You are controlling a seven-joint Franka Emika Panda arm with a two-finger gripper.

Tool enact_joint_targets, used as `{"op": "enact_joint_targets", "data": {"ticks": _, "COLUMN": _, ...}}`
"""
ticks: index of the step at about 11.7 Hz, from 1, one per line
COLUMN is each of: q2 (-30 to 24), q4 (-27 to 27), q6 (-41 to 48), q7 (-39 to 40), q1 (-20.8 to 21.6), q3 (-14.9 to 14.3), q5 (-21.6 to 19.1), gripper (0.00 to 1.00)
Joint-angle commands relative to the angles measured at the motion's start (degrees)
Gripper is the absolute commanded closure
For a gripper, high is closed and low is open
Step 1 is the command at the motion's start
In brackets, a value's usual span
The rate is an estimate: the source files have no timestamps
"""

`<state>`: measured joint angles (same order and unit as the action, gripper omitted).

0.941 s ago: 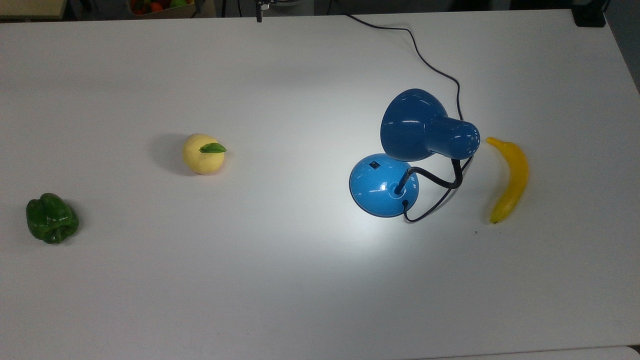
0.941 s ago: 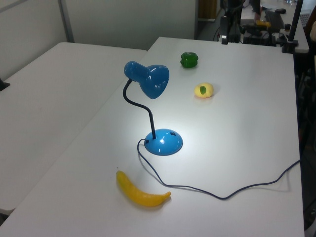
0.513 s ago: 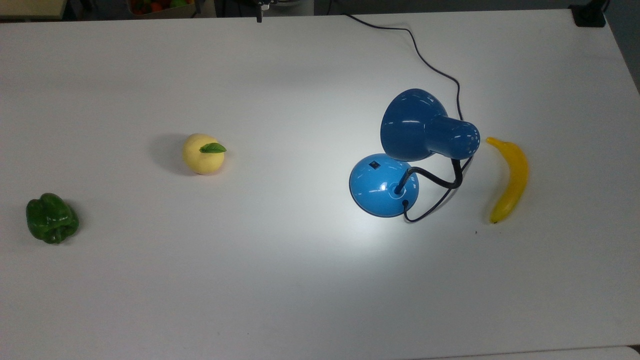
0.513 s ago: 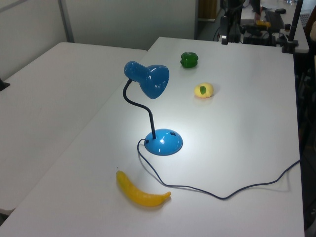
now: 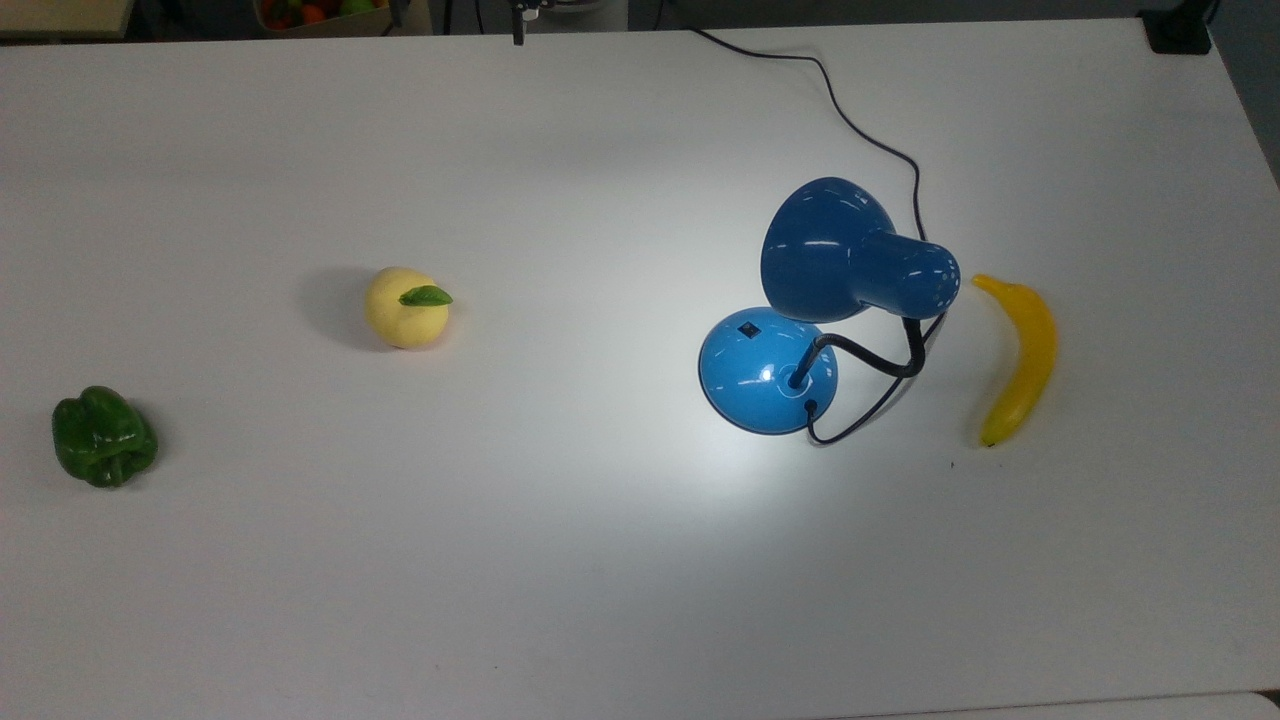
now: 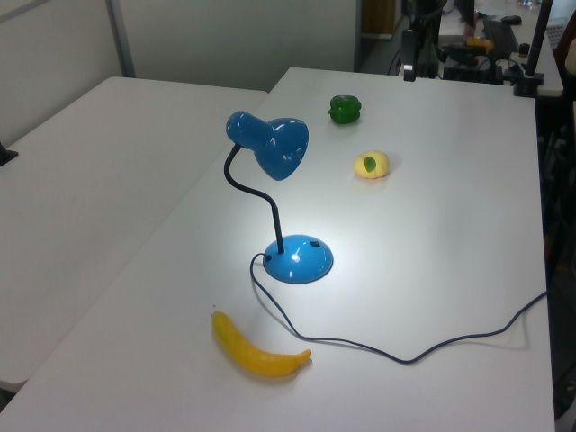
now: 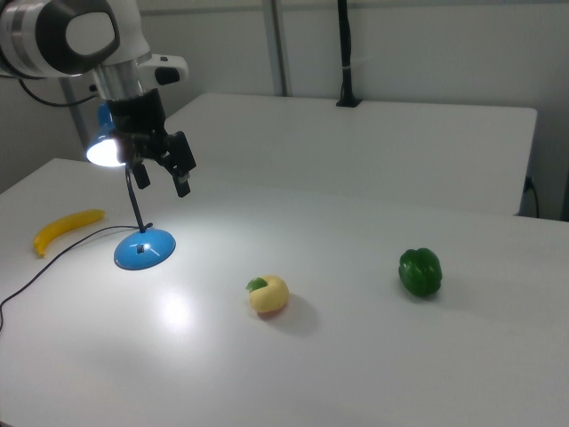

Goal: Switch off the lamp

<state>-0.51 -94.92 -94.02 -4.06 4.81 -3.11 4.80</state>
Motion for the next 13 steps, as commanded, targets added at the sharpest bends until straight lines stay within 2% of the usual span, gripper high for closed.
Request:
{"op": "enact_joint_targets", "data": {"ticks": 1, "q2": 0.42, "q4": 1.05, "q6": 1.99, "q7": -0.51, "q1": 0.72, "q3": -0.67, "q5": -0.67, "gripper": 0.01}}
{"op": "enact_joint_targets", "data": {"ticks": 2, "q2": 0.42, "q4": 1.05, "q6": 1.99, "q7": -0.33, "q1": 0.72, "q3": -0.67, "q5": -0.67, "gripper": 0.13}}
{"op": "enact_joint_targets", "data": {"ticks": 3, "q2": 0.42, "q4": 0.96, "q6": 1.82, "q7": 0.02, "q1": 0.64, "q3": -0.67, "q5": -0.76, "gripper": 0.31}}
{"op": "enact_joint_targets", "data": {"ticks": 4, "q2": 0.42, "q4": 0.96, "q6": 1.73, "q7": 0.63, "q1": 0.72, "q3": -0.67, "q5": -0.76, "gripper": 0.56}}
{"op": "enact_joint_targets", "data": {"ticks": 6, "q2": 0.51, "q4": 0.96, "q6": 1.82, "q7": 0.64, "q1": 0.72, "q3": -0.67, "q5": -0.76, "gripper": 0.92}}
{"op": "enact_joint_targets", "data": {"ticks": 7, "q2": 0.51, "q4": 0.96, "q6": 1.73, "q7": 0.64, "q1": 0.72, "q3": -0.67, "q5": -0.76, "gripper": 1.0}}
{"op": "enact_joint_targets", "data": {"ticks": 13, "q2": 1.82, "q4": 0.44, "q6": 0.77, "q7": 0.64, "q1": 1.42, "q3": -0.06, "q5": -0.76, "gripper": 1.0}}
